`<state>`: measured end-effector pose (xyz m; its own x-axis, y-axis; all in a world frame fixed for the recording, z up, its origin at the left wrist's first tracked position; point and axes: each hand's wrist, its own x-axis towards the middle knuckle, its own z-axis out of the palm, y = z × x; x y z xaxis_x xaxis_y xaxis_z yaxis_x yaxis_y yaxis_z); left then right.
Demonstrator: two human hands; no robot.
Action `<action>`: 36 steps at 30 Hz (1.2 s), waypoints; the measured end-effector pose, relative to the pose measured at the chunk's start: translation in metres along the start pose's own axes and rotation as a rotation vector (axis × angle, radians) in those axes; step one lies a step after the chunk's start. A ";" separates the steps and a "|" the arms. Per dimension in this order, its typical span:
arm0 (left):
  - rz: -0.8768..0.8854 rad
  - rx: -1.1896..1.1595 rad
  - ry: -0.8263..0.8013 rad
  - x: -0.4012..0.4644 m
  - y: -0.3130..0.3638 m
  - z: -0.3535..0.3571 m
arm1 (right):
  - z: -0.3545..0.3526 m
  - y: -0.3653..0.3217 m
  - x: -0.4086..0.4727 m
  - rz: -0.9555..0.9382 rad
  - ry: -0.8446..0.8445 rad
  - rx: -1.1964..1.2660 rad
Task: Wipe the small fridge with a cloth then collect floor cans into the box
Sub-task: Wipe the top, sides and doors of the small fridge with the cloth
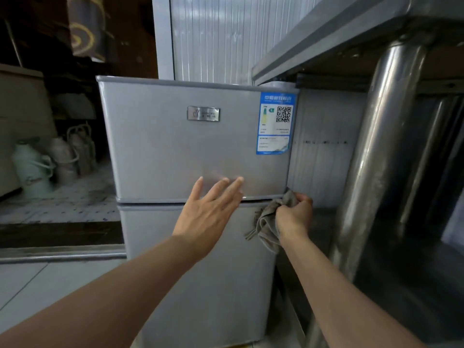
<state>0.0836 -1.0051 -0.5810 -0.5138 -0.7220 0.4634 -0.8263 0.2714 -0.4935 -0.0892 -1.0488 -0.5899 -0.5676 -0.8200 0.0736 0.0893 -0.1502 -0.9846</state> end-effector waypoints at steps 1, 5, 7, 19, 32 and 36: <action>0.018 -0.003 0.001 0.001 -0.003 -0.003 | 0.000 0.000 0.000 -0.025 -0.005 -0.028; 0.112 0.022 -0.021 0.004 -0.016 -0.014 | -0.001 -0.009 0.005 -0.100 -0.026 -0.101; 0.122 0.009 -0.018 0.006 -0.018 -0.018 | -0.002 -0.015 0.008 -0.119 -0.028 -0.116; -0.199 -0.020 0.269 0.070 -0.065 -0.100 | 0.017 -0.116 0.019 -0.223 -0.018 -0.036; -0.283 -0.052 0.182 0.077 -0.080 -0.096 | 0.033 -0.155 0.008 -0.386 0.076 0.043; -0.260 -0.068 0.180 0.076 -0.082 -0.098 | 0.030 -0.148 -0.004 -0.401 0.071 0.107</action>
<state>0.0899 -1.0203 -0.4330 -0.3110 -0.6503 0.6931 -0.9456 0.1387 -0.2942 -0.0759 -1.0400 -0.4399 -0.6294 -0.6456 0.4325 -0.0679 -0.5088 -0.8582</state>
